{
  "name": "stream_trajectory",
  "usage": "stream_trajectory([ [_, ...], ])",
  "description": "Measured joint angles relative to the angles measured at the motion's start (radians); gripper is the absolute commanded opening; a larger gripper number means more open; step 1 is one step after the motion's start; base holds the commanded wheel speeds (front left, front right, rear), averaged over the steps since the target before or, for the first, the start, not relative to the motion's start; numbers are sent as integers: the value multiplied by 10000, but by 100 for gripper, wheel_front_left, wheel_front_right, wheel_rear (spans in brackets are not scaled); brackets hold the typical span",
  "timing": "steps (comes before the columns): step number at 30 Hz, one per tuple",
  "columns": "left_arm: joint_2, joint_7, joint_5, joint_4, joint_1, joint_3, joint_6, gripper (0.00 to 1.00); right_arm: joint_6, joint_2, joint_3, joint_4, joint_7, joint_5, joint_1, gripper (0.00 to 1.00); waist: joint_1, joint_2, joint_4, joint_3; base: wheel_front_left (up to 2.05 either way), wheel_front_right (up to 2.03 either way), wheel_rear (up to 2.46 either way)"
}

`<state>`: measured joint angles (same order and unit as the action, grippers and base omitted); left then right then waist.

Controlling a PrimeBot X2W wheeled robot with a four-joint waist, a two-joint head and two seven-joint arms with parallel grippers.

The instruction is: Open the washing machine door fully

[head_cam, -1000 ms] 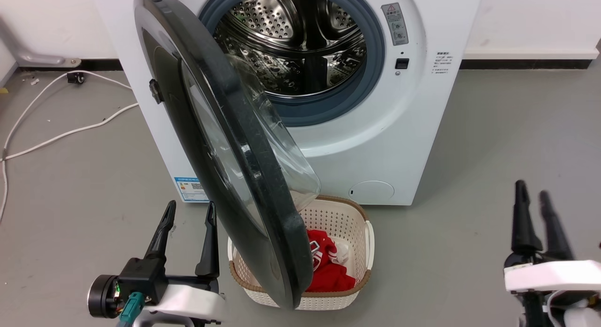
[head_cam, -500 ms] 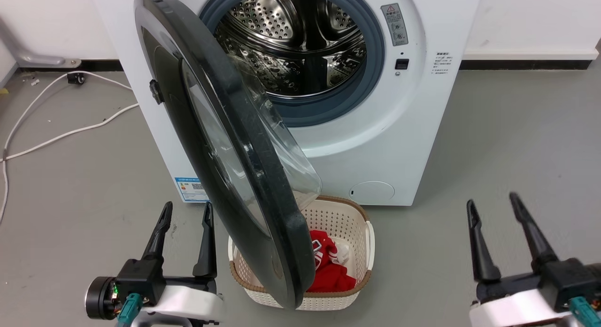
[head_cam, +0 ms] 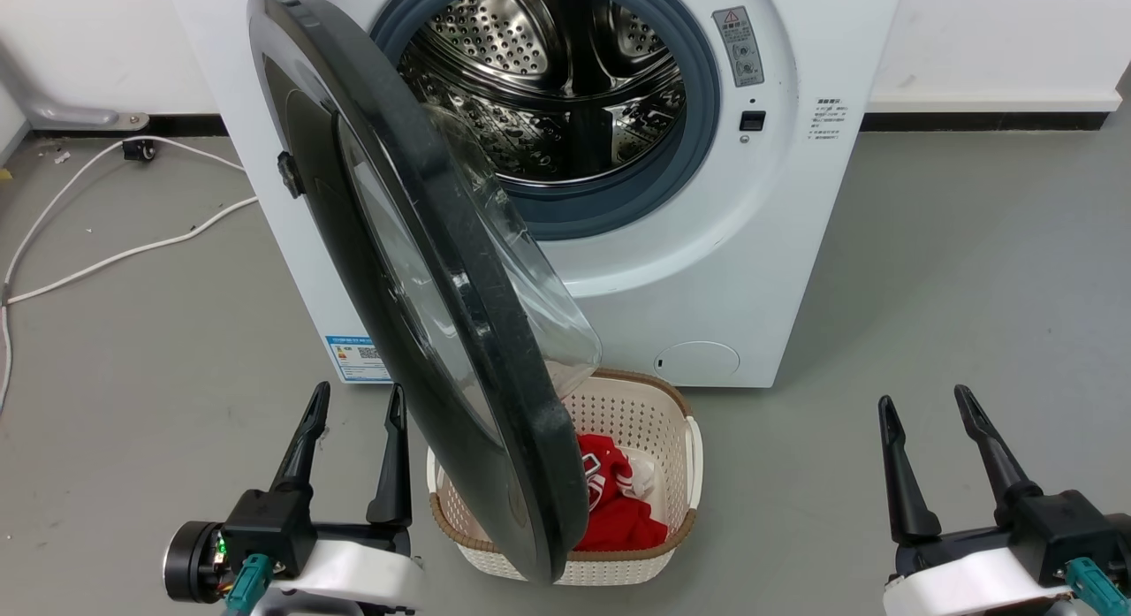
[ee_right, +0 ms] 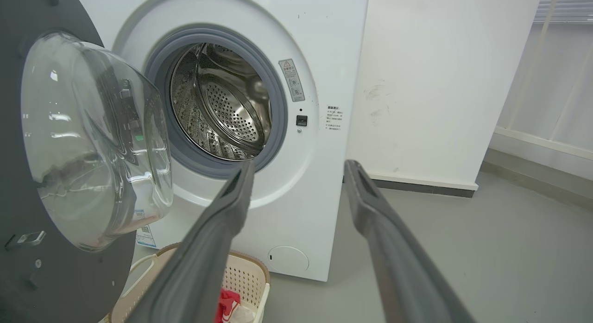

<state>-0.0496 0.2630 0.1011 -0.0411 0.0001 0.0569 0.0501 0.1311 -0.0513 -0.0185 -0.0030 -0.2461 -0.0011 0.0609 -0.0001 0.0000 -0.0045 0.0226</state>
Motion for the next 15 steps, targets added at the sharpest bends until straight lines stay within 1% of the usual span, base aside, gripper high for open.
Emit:
stream_trajectory([
  [15, 0, 0, 0, 4, 2, 94, -4, 100, 0, 0, -42, 238, -81, 282, -9, 100, 1, 0, 33, -74, 0, 0, 0],
])
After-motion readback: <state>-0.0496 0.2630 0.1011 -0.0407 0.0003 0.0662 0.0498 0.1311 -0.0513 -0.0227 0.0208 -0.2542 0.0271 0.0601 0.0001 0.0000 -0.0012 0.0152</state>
